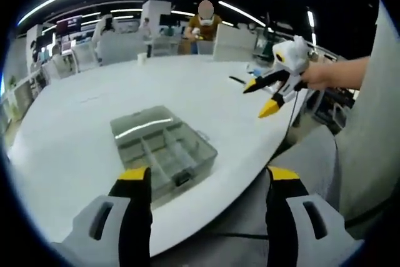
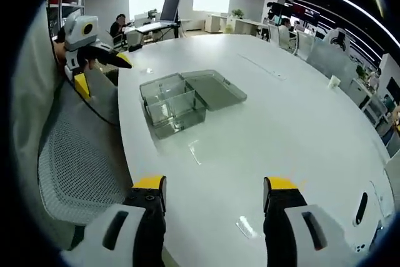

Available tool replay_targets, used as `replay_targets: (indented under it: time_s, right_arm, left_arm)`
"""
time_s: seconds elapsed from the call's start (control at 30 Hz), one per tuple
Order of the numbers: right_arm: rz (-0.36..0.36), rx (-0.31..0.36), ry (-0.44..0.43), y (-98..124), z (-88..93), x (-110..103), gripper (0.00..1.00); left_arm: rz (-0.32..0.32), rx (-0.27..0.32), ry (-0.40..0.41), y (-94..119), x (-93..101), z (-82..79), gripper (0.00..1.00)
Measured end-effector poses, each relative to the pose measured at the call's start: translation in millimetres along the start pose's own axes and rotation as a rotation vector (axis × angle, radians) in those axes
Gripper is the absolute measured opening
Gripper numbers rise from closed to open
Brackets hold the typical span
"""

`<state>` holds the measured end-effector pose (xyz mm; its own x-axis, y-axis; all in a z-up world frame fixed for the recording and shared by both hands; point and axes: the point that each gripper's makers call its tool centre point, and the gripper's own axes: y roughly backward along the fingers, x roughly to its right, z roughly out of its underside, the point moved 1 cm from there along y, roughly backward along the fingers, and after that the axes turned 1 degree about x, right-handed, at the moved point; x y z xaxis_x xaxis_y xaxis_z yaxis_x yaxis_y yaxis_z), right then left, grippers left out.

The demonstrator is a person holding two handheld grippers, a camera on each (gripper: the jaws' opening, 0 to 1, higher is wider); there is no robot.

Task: Insert the divider into the dual guide fixture by aligning both edges with the guide slots and pushing it downward to the bottom, including one-sided entry, uneven engagement, binding, and posture correction.

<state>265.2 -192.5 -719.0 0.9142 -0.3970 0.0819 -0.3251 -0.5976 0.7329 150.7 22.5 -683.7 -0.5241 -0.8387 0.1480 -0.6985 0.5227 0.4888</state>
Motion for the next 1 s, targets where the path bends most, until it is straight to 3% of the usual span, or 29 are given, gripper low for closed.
replay_targets:
  time_s: [0.4, 0.8, 1.0]
  right_arm:
    - [0.015, -0.02, -0.011, -2, 15.6, 8, 0.6]
    - [0.022, -0.079, -0.035, -3, 50.5, 19, 0.58]
    - [0.021, -0.133, 0.005, -5, 66.9, 24, 0.58]
  left_arm:
    - [-0.002, -0.017, -0.01, 2, 0.5, 2.2, 0.76]
    - [0.002, -0.028, -0.012, 1, -1.2, 2.3, 0.8]
    - [-0.008, -0.028, -0.01, 2, -5.5, -0.1, 0.8]
